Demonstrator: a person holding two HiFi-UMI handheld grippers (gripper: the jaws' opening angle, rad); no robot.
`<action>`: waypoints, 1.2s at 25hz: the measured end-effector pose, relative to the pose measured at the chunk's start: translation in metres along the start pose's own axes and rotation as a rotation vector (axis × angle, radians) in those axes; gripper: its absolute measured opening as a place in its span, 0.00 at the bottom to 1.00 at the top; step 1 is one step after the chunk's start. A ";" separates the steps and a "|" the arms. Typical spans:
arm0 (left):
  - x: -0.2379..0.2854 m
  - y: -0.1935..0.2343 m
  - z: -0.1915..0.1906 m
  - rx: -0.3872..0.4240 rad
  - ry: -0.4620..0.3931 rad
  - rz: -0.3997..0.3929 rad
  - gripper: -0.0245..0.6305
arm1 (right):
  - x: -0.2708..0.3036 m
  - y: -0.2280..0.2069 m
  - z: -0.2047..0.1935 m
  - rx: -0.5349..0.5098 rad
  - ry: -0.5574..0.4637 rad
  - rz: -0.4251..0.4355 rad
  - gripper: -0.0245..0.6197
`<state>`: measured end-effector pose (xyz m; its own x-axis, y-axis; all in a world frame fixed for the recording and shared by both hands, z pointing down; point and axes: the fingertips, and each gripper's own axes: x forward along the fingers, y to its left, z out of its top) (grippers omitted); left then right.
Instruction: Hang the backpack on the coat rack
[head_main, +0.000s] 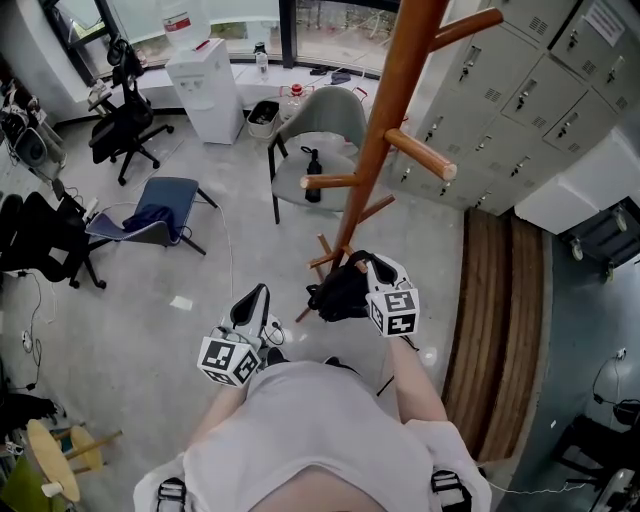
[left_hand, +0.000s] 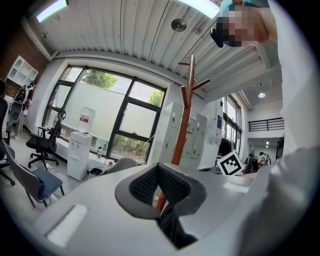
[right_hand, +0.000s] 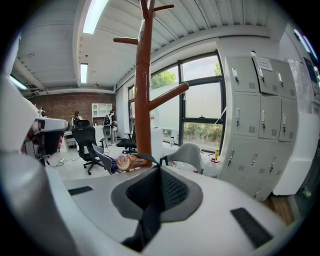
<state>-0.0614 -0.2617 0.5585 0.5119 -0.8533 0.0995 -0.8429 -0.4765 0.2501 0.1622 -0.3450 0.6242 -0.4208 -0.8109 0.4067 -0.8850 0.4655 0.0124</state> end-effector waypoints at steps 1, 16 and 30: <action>0.001 0.000 0.000 0.000 0.000 0.000 0.05 | 0.001 0.001 -0.001 -0.003 0.001 0.000 0.06; 0.007 -0.007 -0.002 -0.001 -0.004 -0.022 0.05 | 0.002 0.017 -0.025 -0.067 0.084 0.096 0.40; 0.004 -0.022 0.011 0.026 -0.029 -0.066 0.05 | -0.055 0.035 0.029 0.147 -0.181 0.069 0.44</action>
<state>-0.0428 -0.2567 0.5432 0.5619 -0.8253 0.0558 -0.8115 -0.5370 0.2304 0.1485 -0.2945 0.5755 -0.4981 -0.8355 0.2319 -0.8670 0.4757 -0.1483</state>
